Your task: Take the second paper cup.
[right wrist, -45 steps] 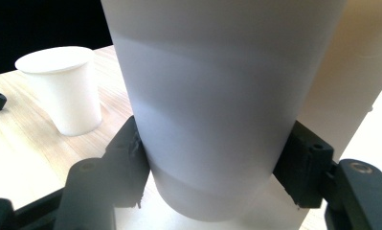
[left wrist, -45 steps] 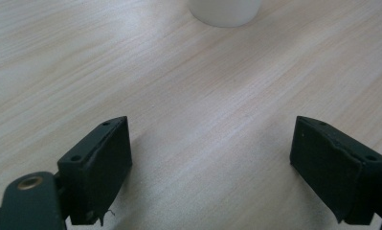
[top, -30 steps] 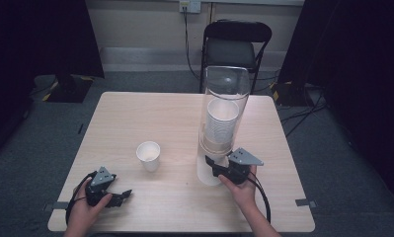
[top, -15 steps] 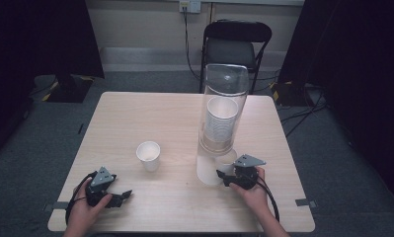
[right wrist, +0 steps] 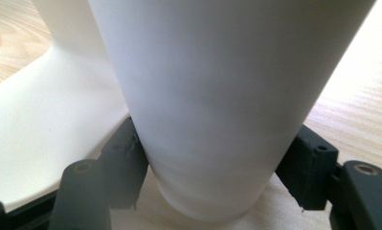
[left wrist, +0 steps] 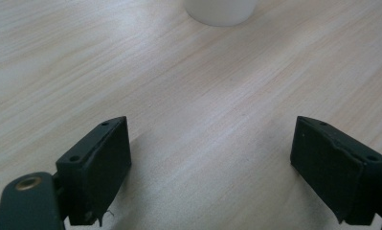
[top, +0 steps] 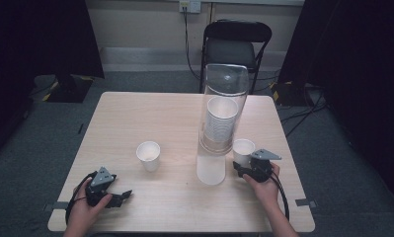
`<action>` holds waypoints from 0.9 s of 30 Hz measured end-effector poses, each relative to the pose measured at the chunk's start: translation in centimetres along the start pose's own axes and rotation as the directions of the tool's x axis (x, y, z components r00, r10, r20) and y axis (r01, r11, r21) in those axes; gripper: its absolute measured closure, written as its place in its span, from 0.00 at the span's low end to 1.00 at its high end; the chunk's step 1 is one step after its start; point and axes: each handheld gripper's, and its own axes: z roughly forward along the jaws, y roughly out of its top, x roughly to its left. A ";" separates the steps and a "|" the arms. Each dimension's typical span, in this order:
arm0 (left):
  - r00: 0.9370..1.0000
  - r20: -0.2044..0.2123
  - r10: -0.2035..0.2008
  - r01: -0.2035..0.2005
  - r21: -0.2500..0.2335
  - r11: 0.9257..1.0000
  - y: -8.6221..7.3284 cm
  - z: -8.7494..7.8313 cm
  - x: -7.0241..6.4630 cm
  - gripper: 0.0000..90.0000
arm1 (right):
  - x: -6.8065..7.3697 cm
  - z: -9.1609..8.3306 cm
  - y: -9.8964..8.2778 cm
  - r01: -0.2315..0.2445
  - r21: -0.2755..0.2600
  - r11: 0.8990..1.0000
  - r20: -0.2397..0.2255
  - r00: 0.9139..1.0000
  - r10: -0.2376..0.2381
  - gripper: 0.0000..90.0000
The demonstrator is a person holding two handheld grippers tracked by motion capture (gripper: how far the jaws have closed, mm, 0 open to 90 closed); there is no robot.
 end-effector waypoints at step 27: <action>1.000 0.000 0.000 0.000 0.000 1.000 0.0 0.0 0.0 0.15 | -1.6 -3.8 -2.0 0.016 0.088 0.996 0.011 1.000 -0.017 0.15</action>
